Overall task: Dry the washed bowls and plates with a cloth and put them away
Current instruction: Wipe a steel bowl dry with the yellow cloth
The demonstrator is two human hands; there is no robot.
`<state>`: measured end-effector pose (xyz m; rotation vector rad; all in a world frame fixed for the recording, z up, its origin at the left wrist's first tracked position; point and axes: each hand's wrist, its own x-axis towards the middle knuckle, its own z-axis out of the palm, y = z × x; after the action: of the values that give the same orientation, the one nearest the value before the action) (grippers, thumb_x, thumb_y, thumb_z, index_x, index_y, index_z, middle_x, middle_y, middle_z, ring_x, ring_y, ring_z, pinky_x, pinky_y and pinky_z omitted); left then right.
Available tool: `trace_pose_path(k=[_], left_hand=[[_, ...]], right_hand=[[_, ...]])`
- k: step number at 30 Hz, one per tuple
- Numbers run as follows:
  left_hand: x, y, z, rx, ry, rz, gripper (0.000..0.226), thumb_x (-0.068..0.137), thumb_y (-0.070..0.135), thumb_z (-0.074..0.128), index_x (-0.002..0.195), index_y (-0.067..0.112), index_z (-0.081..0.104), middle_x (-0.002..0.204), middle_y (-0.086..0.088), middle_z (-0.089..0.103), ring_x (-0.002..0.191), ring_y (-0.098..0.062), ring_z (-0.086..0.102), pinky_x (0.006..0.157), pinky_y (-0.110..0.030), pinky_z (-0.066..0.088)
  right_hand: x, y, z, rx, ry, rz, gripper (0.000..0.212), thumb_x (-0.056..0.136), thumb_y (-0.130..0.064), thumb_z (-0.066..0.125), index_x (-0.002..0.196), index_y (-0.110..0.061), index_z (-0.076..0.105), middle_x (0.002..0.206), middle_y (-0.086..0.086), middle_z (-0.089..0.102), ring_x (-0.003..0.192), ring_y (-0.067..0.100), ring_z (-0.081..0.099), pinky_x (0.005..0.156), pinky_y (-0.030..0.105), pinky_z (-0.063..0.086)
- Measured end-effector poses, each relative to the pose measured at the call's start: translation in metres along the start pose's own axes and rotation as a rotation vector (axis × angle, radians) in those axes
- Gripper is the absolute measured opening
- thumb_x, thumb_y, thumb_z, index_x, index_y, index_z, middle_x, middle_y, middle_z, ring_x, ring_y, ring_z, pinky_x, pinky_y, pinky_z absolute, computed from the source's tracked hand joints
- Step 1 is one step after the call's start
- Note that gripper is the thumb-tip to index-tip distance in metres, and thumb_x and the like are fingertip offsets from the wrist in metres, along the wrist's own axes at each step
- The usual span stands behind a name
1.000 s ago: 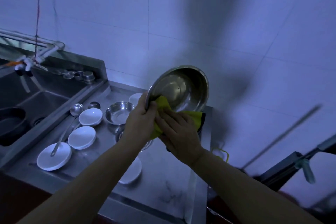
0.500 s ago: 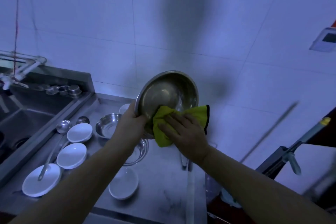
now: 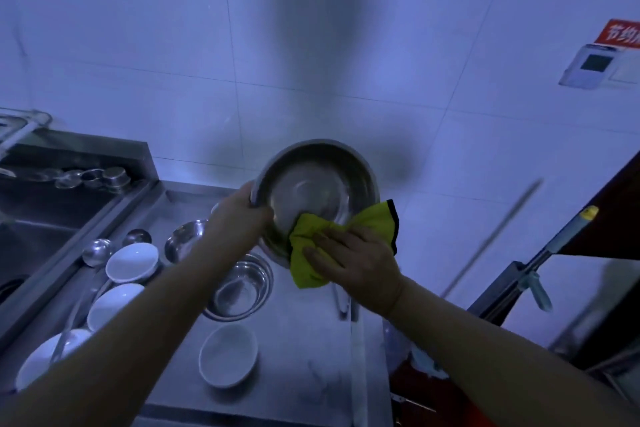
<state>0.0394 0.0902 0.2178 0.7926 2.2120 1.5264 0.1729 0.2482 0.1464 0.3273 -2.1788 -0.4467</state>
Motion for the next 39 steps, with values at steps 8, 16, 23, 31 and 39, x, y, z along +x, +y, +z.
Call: trace_pose_path(k=[8,16,23,31,39], left_hand=[[-0.016,-0.040,0.032,-0.568,0.042,-0.109,0.023,0.082,-0.009,0.053,0.089,0.008,0.065,0.065,-0.001,0.072,0.059,-0.012,0.069,0.048,-0.020,0.051],[0.010,-0.027,-0.021,0.231,-0.245,0.019,0.014,0.084,0.007,0.054,0.080,0.020,0.057,0.074,-0.008,0.066,0.067,-0.025,0.066,0.064,-0.040,0.058],[-0.007,-0.047,0.017,-0.507,-0.045,-0.040,0.031,0.086,-0.003,0.058,0.105,0.021,0.058,0.091,-0.001,0.071,0.081,-0.016,0.069,0.058,-0.023,0.055],[-0.005,-0.060,-0.003,-0.322,0.021,-0.017,0.033,0.081,-0.013,0.050,0.098,0.012,0.061,0.072,-0.003,0.067,0.064,-0.022,0.066,0.053,-0.039,0.057],[0.006,-0.058,-0.019,0.051,-0.030,0.039,0.031,0.082,0.012,0.051,0.085,0.041,0.057,0.075,0.000,0.065,0.063,-0.020,0.066,0.052,-0.038,0.056]], right_hand=[[0.011,-0.042,0.012,0.019,-0.011,0.170,0.021,0.095,-0.009,0.055,0.106,-0.013,0.073,0.102,0.010,0.072,0.092,0.024,0.069,0.072,0.033,0.049],[-0.003,0.025,0.000,-0.018,-0.148,-0.336,0.025,0.092,-0.012,0.062,0.115,-0.014,0.053,0.104,0.008,0.073,0.094,0.024,0.070,0.080,0.034,0.055],[0.020,-0.019,0.016,-0.041,-0.056,0.056,0.018,0.093,-0.009,0.060,0.104,-0.013,0.075,0.099,0.010,0.073,0.089,0.026,0.070,0.070,0.034,0.052],[0.012,-0.041,0.029,0.054,-0.110,0.015,0.024,0.096,-0.010,0.054,0.113,-0.012,0.071,0.108,0.010,0.071,0.100,0.025,0.068,0.073,0.033,0.052],[-0.005,0.005,0.025,0.084,-0.178,-0.193,0.015,0.095,-0.012,0.055,0.105,-0.013,0.067,0.100,0.009,0.073,0.089,0.024,0.071,0.074,0.034,0.055]])
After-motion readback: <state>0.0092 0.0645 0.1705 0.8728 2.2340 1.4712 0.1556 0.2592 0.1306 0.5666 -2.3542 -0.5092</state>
